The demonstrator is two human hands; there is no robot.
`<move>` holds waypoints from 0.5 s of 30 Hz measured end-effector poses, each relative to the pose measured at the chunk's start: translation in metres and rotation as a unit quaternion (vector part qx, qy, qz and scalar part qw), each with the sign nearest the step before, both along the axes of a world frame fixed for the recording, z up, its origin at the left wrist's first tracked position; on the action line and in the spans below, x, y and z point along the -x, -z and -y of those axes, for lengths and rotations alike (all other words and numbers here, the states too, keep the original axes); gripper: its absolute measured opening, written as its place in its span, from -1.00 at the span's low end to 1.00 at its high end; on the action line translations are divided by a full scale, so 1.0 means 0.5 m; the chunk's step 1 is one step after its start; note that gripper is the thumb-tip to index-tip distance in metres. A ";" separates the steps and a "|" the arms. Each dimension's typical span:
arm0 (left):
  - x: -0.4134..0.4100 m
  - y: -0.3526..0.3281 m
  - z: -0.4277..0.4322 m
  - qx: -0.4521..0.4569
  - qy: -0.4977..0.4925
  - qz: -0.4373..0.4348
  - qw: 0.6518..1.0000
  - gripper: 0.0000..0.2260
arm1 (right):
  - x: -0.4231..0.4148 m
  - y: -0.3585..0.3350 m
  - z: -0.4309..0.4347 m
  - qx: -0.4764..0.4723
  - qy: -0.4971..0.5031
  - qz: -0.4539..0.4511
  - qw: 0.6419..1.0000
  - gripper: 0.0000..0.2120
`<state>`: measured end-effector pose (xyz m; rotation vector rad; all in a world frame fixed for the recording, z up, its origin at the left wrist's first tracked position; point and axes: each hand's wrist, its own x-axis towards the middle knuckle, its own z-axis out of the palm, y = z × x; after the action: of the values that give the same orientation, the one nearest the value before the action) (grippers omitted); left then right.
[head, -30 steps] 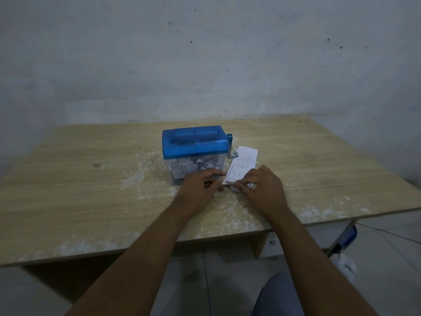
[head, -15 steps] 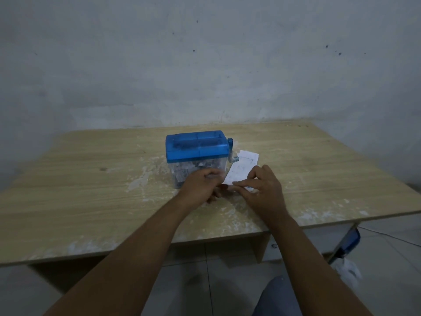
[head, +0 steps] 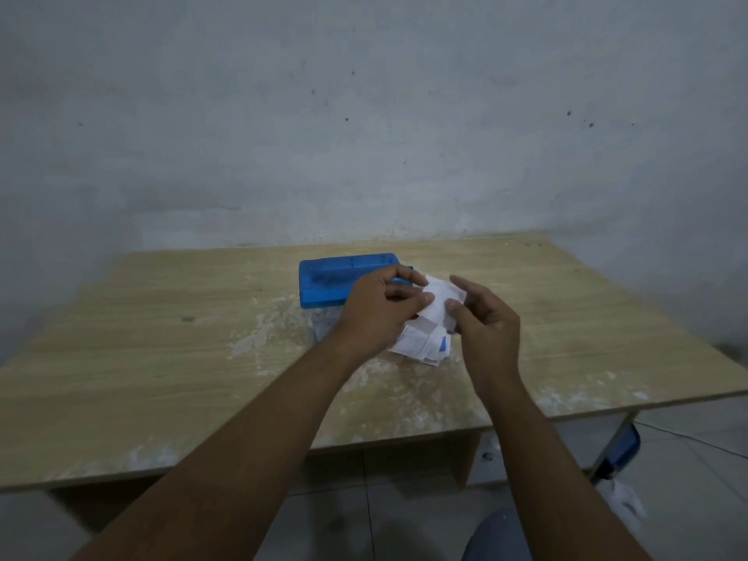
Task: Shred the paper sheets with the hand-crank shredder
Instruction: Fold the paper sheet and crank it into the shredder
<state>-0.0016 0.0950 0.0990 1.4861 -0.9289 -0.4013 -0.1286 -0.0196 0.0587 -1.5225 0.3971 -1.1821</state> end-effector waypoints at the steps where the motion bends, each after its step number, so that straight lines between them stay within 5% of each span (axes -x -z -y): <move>1: -0.010 -0.010 0.001 0.000 0.004 0.006 1.000 -0.84 | -0.007 -0.018 0.003 -0.005 -0.013 0.007 1.000 -0.63; 5: -0.056 -0.055 -0.014 -0.011 0.040 0.073 0.996 -0.80 | -0.034 -0.102 0.018 0.000 -0.060 -0.003 0.998 -0.56; 15: -0.177 -0.133 -0.070 -0.011 -0.078 0.217 0.973 -0.86 | -0.148 -0.244 0.024 0.217 -0.058 -0.146 0.963 -0.72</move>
<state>0.0869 0.1300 0.1656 1.6882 -1.1391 0.0341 -0.0546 -0.0315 0.1806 -2.0854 0.2445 -0.9934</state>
